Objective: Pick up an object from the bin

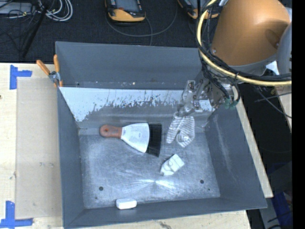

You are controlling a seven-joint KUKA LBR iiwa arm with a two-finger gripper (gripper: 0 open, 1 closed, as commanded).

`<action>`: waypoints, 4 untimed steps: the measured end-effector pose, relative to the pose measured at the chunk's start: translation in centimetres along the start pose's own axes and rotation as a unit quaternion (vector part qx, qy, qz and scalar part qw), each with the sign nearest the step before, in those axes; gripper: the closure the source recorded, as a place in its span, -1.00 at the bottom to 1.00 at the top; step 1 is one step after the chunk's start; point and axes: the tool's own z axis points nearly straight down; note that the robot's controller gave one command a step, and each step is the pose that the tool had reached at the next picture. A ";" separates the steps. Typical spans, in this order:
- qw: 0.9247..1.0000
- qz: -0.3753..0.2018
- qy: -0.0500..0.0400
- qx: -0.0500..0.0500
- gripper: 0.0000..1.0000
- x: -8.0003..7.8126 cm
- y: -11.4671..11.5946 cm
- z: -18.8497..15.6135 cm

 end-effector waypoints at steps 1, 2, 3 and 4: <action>1.000 0.000 0.000 0.000 1.00 0.0 0.0 0.0; 1.000 0.000 0.000 0.000 1.00 0.0 0.0 0.0; 1.000 0.000 0.000 0.000 1.00 0.0 0.0 0.0; 1.000 0.000 0.000 0.000 1.00 0.0 0.0 0.0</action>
Offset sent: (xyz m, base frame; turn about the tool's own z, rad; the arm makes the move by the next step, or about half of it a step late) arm 0.0000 0.0000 0.0000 0.0000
